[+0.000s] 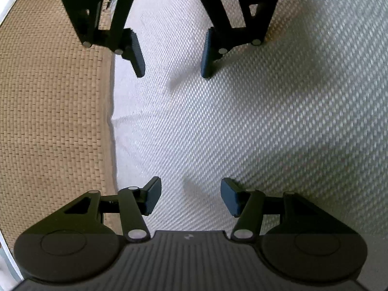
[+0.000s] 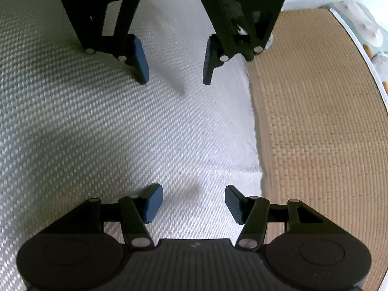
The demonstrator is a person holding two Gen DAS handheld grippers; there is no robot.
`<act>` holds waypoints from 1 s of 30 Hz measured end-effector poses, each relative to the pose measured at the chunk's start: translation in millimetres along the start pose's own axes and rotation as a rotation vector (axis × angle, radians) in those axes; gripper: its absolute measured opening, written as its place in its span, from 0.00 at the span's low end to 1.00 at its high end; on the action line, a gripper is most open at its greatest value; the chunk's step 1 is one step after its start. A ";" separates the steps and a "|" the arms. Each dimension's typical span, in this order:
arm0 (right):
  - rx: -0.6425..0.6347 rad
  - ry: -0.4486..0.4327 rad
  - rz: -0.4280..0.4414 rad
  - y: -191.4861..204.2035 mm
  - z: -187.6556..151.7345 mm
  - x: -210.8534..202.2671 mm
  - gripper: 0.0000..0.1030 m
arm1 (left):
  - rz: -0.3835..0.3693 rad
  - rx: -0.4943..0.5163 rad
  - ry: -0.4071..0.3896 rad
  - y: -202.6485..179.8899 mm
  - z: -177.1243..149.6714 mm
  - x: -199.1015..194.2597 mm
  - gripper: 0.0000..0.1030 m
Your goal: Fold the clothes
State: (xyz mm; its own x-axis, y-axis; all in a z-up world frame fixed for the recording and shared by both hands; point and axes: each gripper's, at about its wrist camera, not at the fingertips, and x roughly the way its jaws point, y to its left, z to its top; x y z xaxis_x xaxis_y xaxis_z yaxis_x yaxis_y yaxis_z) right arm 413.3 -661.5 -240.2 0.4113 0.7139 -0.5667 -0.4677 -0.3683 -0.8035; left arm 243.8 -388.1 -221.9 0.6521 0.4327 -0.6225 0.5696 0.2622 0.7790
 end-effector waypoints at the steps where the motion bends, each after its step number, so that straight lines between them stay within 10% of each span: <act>1: 0.004 0.005 -0.002 0.5 -2.3 -1.4 0.59 | 0.000 -0.003 -0.002 -2.0 1.7 -2.5 0.57; 30: 0.363 0.145 -0.035 0.4 -45.9 -31.5 0.59 | -0.030 -0.294 0.050 -3.1 49.9 -35.8 0.55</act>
State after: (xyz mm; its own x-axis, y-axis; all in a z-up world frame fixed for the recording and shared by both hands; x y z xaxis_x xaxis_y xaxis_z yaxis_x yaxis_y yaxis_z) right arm 436.0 -711.5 -231.1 0.5267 0.6209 -0.5806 -0.6867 -0.0919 -0.7211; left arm 243.6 -447.5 -205.8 0.6076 0.4605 -0.6471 0.4145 0.5111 0.7530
